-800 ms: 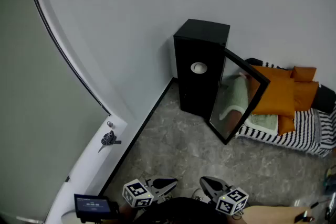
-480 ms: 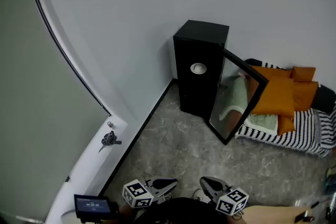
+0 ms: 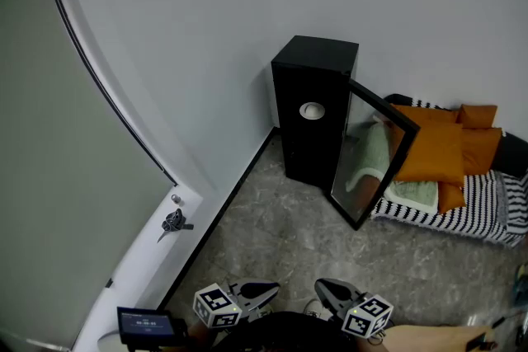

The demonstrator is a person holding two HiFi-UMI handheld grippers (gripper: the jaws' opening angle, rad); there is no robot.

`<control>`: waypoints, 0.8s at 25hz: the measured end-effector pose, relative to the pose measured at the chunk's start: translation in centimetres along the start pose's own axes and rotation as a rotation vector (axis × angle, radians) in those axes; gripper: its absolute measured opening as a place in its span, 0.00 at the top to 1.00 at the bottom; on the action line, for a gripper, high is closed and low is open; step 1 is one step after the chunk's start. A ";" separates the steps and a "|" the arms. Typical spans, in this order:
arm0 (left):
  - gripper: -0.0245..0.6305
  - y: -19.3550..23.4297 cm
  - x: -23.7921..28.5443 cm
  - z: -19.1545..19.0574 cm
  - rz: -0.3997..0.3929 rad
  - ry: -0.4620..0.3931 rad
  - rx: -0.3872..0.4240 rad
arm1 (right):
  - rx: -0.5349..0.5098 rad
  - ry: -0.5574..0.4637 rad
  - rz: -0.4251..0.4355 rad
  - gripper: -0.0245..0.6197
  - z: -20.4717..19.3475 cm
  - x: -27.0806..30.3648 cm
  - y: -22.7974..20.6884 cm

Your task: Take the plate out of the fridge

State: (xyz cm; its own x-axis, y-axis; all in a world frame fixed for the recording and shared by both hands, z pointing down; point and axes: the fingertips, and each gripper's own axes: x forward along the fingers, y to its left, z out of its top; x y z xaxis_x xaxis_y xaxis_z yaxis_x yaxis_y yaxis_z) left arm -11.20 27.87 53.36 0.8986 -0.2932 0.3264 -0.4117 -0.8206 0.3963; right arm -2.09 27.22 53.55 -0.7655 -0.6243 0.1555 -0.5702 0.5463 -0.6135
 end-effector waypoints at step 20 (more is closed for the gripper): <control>0.96 -0.7 6.9 1.5 0.054 0.010 -0.001 | 0.032 0.036 0.058 0.95 2.1 -4.0 -5.7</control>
State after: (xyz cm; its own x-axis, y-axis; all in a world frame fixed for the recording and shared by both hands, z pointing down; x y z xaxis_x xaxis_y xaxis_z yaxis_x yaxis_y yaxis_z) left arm -4.48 25.70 54.05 0.8736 -0.3320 0.3559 -0.4596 -0.8032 0.3790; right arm 4.82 25.48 54.80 -0.8075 -0.5714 0.1460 -0.5150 0.5625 -0.6468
